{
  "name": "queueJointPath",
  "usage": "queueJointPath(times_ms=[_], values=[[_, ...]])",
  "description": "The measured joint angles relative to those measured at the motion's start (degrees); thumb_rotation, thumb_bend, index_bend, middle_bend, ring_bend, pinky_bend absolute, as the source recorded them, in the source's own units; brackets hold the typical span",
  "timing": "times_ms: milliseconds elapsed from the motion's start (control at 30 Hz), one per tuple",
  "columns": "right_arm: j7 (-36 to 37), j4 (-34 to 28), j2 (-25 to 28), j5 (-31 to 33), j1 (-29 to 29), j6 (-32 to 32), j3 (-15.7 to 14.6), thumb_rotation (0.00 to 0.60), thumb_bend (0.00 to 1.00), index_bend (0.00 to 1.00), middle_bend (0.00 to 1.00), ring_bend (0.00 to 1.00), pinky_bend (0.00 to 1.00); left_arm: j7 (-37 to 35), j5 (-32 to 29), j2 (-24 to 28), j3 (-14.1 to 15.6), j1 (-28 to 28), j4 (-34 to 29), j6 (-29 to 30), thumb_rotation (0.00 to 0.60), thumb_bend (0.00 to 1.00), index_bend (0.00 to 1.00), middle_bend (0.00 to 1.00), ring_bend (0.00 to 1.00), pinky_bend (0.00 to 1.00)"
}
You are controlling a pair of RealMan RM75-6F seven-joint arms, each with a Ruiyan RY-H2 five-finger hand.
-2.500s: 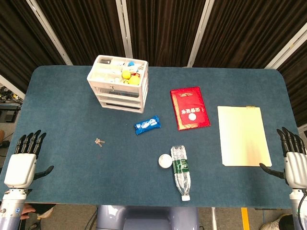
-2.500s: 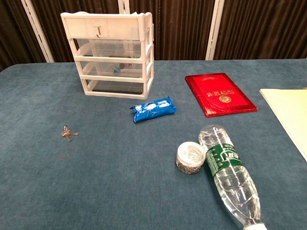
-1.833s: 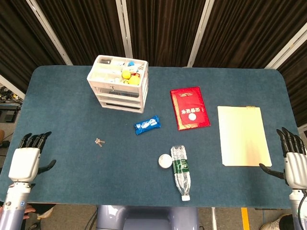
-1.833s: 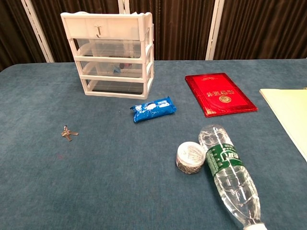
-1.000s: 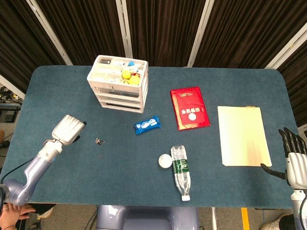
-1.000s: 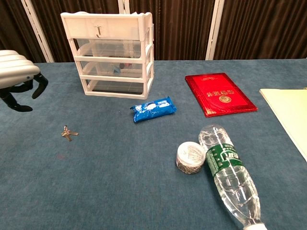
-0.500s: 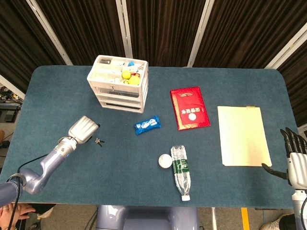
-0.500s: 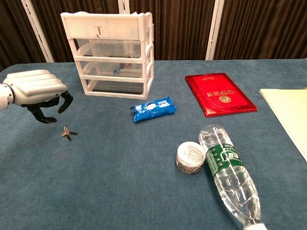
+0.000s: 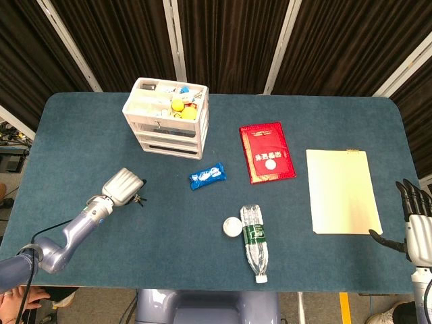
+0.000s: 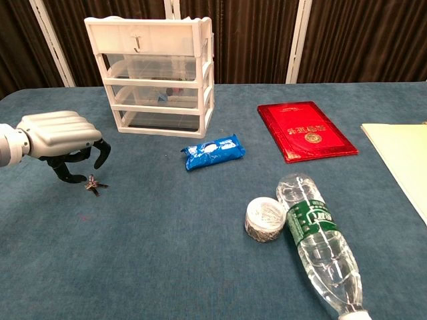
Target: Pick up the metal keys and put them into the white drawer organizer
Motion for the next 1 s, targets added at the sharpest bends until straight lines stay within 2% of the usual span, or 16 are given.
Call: queueJointPath(times_ms=[300,1000], values=[[0.2,0.0,0.0,0.0,-0.1,0.2,0.1,0.6,0.06,0.0,0.0,0.0,0.0,0.4,-1.0,-2.1,0.5,-0.3,1.9,-0.4,0.6,0.32,0.48,0.89,0.81,0.68],[-0.1,0.0,-0.3,0.0,-0.2,0.6,0.2,0.6,0.06,0.0,0.0,0.0,0.0,0.3,-2.4,-1.1,1.1,-0.7,1.0,-1.1,0.6,0.37,0.51,0.89,0.81,0.68]])
